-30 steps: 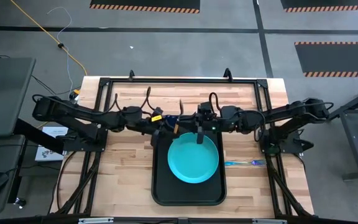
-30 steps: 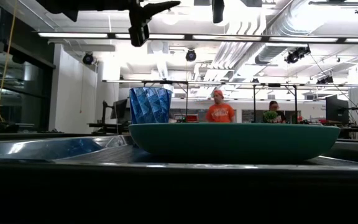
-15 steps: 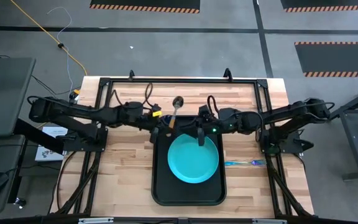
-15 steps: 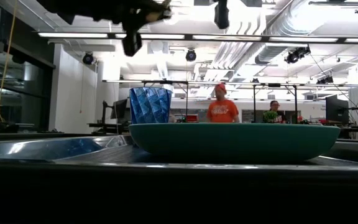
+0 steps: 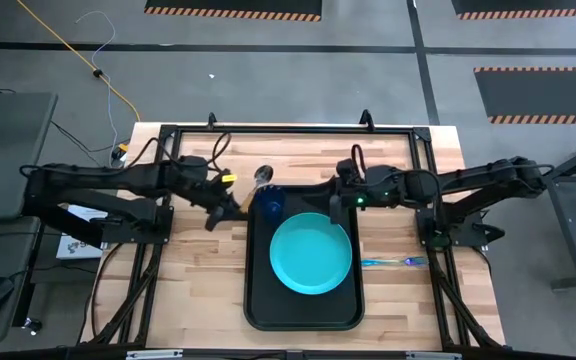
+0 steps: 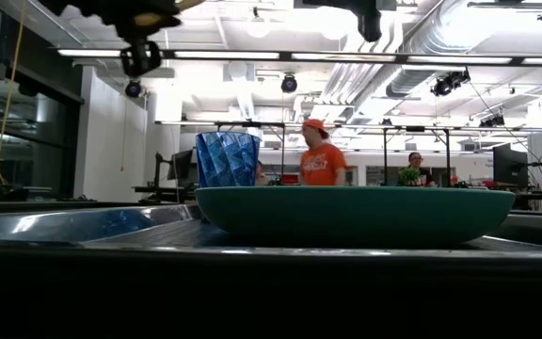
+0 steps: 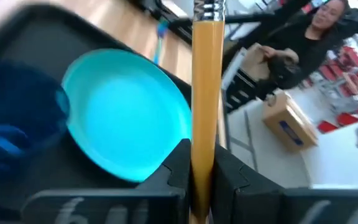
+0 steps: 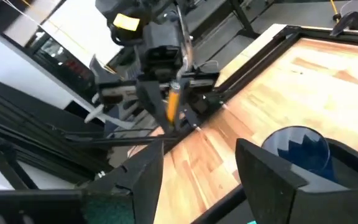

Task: Pick and place plate/cup/fork/spoon on tray
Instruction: Put the yellow spoon in the black tray into the bottom of the blue plate

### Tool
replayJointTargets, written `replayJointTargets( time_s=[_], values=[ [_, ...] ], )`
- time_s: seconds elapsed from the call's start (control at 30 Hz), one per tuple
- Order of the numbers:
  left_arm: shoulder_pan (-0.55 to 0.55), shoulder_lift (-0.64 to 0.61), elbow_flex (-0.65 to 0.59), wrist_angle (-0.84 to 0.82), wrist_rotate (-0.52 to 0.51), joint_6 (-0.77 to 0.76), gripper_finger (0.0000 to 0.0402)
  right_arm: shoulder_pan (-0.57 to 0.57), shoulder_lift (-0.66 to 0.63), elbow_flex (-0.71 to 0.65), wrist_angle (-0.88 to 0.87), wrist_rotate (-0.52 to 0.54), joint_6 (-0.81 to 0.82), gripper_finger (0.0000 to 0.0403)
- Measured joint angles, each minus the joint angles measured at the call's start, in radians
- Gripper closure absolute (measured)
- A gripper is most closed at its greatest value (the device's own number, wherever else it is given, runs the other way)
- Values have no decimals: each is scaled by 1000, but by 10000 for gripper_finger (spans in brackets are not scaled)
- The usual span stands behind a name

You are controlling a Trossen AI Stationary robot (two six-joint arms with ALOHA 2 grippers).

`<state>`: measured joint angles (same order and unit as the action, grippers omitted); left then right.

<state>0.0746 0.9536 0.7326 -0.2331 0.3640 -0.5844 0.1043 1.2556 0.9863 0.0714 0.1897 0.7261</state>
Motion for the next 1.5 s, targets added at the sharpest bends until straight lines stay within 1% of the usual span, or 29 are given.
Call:
replayJointTargets(
  time_s=[0.17,0.27,0.4,0.5,0.57,0.63,0.73,0.8,0.97,1.17,1.33,1.5],
  values=[
    [-48,-3,0,-18,71,-109,384,-15,9,0,-2,1,-9,210],
    [-90,27,0,-20,74,-175,384,-31,22,0,14,-12,-39,210],
    [-133,82,20,-47,72,-197,384,-47,66,25,14,-65,-98,210],
    [-153,141,54,-79,72,-168,384,-47,120,70,8,-126,-157,210],
    [-160,178,73,-93,72,-145,384,-48,155,116,-49,-157,-202,210],
    [-162,214,84,-94,71,-130,384,-45,184,161,-151,-161,-232,210],
    [-165,240,95,-87,71,-109,384,-45,210,206,-249,-161,-234,210],
    [-168,243,95,-89,71,-89,384,-45,222,226,-269,-161,-234,210],
    [-168,259,95,-87,65,-21,384,-45,225,228,-278,-166,-205,210],
    [-164,313,95,-71,-17,82,384,-44,225,225,-301,-191,-155,210],
    [-160,361,95,-32,-20,92,384,-41,234,225,-314,-141,-147,214],
    [-160,378,95,-6,-31,92,384,-28,264,224,-325,-169,-120,236]
  ],
)
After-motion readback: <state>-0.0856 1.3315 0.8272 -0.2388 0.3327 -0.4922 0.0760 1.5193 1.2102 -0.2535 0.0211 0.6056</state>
